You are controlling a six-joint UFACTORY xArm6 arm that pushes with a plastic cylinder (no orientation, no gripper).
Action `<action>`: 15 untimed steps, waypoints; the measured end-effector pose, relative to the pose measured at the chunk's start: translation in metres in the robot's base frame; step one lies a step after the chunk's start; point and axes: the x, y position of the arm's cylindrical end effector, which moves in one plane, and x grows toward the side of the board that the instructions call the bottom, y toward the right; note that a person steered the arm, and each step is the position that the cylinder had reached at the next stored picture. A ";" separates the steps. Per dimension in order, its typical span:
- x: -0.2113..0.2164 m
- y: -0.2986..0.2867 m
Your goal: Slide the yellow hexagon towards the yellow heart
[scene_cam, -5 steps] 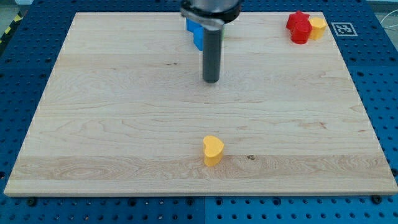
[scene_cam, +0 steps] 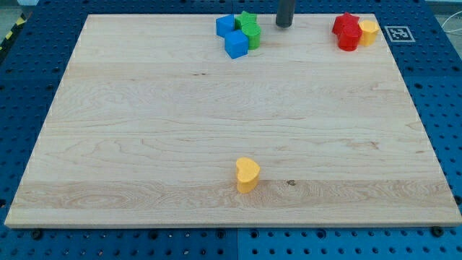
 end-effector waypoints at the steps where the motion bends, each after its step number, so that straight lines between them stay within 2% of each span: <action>1: -0.013 0.041; 4: -0.007 0.157; 6: 0.040 0.124; 7: 0.060 0.136; 9: 0.046 0.171; 10: 0.054 0.194; 15: 0.140 0.117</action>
